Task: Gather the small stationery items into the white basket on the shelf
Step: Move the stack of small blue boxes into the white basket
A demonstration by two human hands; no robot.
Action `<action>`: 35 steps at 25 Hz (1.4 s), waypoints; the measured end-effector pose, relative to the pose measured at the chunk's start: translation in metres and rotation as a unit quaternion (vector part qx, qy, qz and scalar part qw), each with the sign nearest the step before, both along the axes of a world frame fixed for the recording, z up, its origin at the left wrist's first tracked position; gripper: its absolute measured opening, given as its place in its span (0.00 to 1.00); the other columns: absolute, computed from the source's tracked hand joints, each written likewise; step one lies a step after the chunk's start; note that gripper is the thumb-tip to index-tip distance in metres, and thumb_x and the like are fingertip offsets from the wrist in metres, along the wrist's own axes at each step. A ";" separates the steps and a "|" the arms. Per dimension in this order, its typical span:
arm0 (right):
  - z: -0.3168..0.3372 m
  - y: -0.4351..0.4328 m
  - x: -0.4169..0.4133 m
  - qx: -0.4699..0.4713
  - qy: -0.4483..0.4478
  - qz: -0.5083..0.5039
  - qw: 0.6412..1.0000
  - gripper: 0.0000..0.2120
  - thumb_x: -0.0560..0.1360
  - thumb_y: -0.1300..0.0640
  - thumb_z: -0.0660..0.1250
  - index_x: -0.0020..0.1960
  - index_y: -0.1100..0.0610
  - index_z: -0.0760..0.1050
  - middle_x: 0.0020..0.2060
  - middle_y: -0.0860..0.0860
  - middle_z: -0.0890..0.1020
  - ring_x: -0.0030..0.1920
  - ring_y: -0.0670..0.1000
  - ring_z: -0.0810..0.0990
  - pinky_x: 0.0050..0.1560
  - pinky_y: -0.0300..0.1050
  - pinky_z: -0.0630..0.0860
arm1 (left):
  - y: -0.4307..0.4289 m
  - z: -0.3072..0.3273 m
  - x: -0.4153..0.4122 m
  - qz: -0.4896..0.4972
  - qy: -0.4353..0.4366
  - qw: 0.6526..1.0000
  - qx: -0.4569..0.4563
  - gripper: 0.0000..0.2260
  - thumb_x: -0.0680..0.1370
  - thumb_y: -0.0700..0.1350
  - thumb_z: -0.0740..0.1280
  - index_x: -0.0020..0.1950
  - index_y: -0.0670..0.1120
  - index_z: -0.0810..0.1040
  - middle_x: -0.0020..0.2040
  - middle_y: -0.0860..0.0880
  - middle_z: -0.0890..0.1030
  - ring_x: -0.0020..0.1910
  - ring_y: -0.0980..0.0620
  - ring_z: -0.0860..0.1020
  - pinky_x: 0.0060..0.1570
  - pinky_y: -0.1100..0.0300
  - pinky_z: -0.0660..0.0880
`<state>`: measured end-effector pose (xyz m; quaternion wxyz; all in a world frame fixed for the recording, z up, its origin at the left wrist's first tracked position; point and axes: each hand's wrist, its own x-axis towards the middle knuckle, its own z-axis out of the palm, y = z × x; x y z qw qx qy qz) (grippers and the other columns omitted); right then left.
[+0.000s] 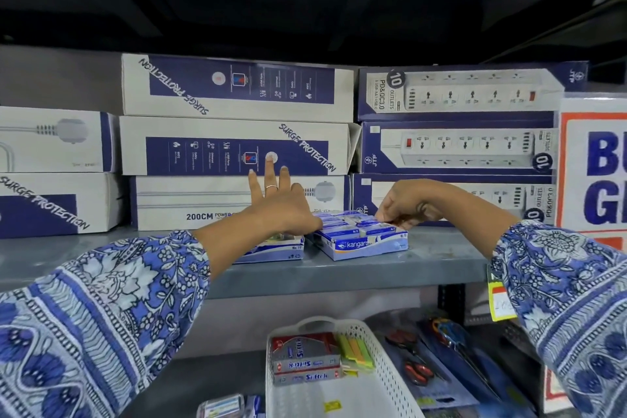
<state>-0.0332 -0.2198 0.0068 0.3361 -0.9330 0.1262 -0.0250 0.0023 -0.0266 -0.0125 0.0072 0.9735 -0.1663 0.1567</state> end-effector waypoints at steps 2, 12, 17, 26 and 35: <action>0.000 -0.002 -0.001 0.012 0.005 0.004 1.000 0.13 0.77 0.68 0.62 0.61 0.69 0.75 0.32 0.55 0.76 0.27 0.47 0.73 0.16 0.31 0.69 | -0.001 0.000 -0.001 -0.003 0.001 1.000 -0.002 0.33 0.75 0.58 0.63 0.73 0.42 0.56 0.78 0.43 0.39 0.72 0.40 0.28 0.69 0.37 0.32; 0.003 -0.009 0.010 0.026 0.066 0.001 0.997 0.06 0.77 0.66 0.63 0.49 0.67 0.77 0.39 0.57 0.80 0.31 0.47 0.78 0.25 0.35 0.79 | 0.002 -0.004 0.000 -0.009 0.022 0.999 -0.025 0.36 0.75 0.60 0.61 0.74 0.41 0.54 0.77 0.43 0.39 0.72 0.40 0.28 0.69 0.37 0.32; 0.017 -0.011 0.000 0.058 0.071 0.053 0.994 0.04 0.76 0.63 0.66 0.45 0.64 0.78 0.36 0.55 0.78 0.35 0.48 0.78 0.32 0.36 0.81 | 0.003 -0.005 -0.001 -0.014 0.023 0.999 -0.033 0.36 0.75 0.60 0.61 0.74 0.41 0.53 0.78 0.43 0.39 0.72 0.41 0.29 0.69 0.38 0.33; 0.010 0.001 -0.005 -0.062 0.093 0.078 0.991 0.17 0.75 0.65 0.67 0.63 0.66 0.73 0.44 0.54 0.80 0.38 0.46 0.76 0.25 0.31 0.76 | 0.003 -0.003 -0.002 -0.010 0.023 0.999 -0.023 0.36 0.75 0.61 0.61 0.74 0.41 0.54 0.78 0.43 0.39 0.73 0.41 0.29 0.69 0.38 0.32; 0.012 -0.004 -0.005 -0.008 0.115 0.056 0.992 0.05 0.75 0.71 0.63 0.47 0.66 0.77 0.33 0.56 0.85 0.26 0.47 0.84 0.24 0.36 0.79 | 0.003 -0.003 0.000 -0.011 0.027 0.999 -0.024 0.36 0.75 0.61 0.60 0.75 0.43 0.54 0.78 0.43 0.39 0.72 0.41 0.29 0.69 0.37 0.31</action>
